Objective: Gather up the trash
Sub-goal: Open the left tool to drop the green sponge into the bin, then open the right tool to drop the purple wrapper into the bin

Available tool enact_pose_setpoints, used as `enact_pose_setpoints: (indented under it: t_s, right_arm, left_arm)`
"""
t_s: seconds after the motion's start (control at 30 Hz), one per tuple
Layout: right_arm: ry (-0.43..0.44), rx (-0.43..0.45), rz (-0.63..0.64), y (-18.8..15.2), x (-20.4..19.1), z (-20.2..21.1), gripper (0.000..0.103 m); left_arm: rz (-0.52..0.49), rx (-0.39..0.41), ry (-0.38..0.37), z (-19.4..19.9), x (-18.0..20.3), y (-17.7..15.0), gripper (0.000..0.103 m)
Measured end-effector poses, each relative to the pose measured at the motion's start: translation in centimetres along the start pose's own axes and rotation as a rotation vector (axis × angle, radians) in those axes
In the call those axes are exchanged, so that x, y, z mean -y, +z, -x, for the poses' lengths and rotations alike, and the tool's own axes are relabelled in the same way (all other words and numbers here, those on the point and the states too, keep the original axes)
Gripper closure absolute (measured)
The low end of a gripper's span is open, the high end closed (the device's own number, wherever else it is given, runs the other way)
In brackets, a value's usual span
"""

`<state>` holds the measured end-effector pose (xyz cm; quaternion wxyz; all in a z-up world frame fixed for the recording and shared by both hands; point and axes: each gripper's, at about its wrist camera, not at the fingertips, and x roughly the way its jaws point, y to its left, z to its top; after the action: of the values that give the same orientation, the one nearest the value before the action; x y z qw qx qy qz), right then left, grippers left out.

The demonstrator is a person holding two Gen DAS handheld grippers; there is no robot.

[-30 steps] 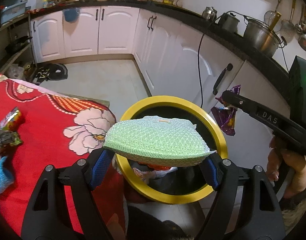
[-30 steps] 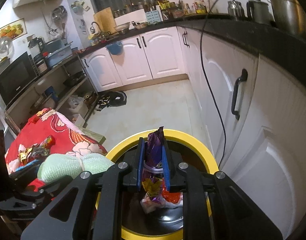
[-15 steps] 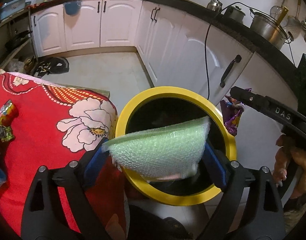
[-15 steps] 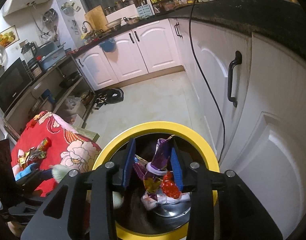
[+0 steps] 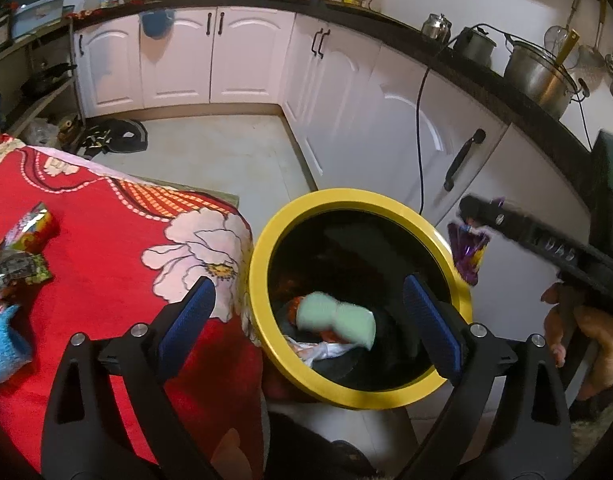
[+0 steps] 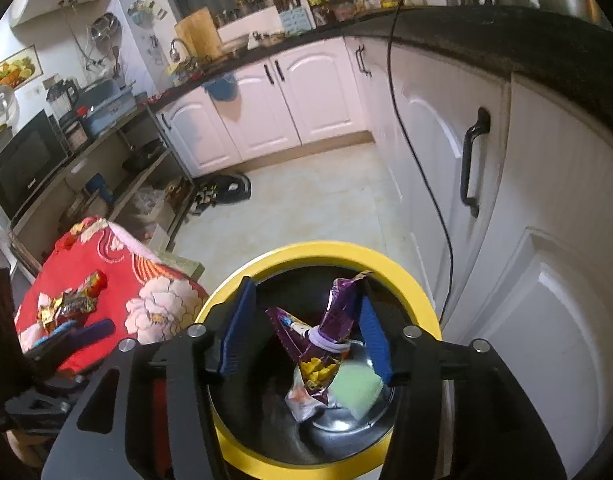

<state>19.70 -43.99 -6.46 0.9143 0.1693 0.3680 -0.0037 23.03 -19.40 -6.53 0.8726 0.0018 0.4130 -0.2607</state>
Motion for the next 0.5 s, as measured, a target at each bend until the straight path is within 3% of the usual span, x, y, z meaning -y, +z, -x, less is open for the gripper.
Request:
enact_pose_setpoints:
  t_s: [0.37,0.5]
  right_arm:
    - [-0.017,-0.204,0.065,-3.1,-1.7,-3.7,0.04]
    - [-0.025,-0.232,0.093,-4.7,-3.0,-4.9,0.038]
  left_arm:
    - [0.046,0.059,0.022,3.8,-2.3,-0.4,0.015]
    - [0.065,0.083,0.031,5.4,-3.4,-0.8,0.015]
